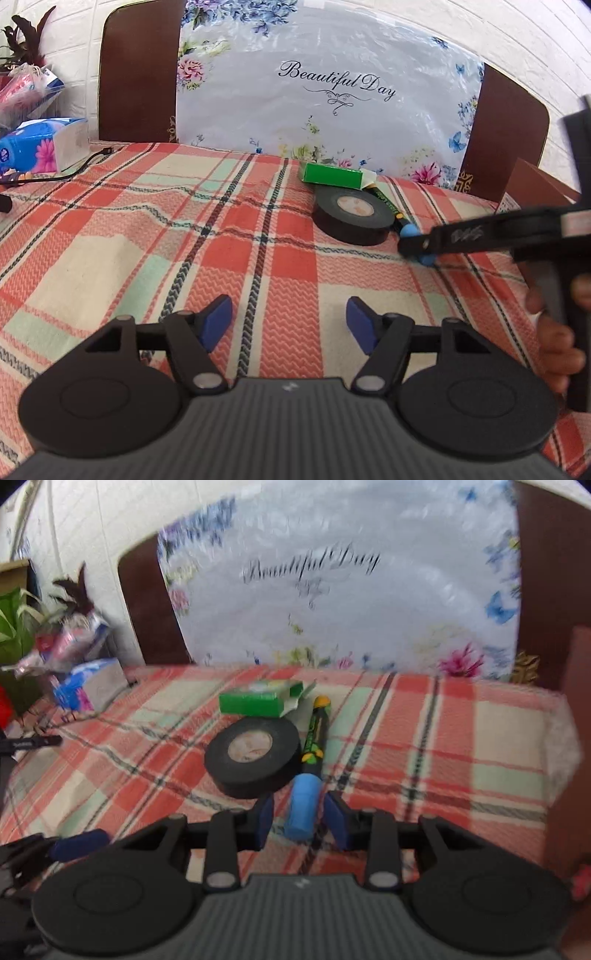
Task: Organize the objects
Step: 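Grasp the blue-capped marker on the table with the right gripper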
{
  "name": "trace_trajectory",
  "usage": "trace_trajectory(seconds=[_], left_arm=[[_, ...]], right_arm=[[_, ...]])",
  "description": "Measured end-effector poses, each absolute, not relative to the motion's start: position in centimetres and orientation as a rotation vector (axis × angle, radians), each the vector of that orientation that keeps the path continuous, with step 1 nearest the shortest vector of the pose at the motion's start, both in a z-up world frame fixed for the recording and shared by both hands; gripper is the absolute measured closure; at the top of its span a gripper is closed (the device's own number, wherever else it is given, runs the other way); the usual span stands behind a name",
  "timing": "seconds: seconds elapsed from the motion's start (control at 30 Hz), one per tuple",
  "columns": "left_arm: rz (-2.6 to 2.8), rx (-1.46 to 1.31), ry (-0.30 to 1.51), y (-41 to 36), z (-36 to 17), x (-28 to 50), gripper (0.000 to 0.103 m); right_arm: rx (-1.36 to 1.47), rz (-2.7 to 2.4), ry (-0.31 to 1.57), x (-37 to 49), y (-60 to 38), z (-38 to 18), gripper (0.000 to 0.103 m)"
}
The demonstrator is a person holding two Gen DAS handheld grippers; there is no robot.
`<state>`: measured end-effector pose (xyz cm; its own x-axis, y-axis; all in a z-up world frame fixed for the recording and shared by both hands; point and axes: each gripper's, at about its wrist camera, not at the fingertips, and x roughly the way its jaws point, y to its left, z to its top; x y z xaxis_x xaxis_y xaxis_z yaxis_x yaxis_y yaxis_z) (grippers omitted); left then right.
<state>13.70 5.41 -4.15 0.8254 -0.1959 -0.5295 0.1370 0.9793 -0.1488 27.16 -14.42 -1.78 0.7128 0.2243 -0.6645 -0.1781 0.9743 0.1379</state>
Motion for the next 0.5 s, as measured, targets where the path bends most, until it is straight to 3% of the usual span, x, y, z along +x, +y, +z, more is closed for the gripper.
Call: trace_trajectory(seconds=[0.13,0.3,0.5], left_arm=[[-0.190,-0.140,0.569,6.0,-4.0,13.1,0.031],[-0.188,-0.101,0.593,5.2,-3.7,13.2,0.030],[-0.401,-0.220,0.784,-0.1,-1.4,11.3,0.036]], right_arm=[[0.057,0.215,0.751,25.7,-14.8,-1.9,0.083],[0.198,0.252,0.788,17.8,-18.4,-2.2,0.083],[0.403,0.266,0.812,7.5,-22.4,-2.6,0.083]])
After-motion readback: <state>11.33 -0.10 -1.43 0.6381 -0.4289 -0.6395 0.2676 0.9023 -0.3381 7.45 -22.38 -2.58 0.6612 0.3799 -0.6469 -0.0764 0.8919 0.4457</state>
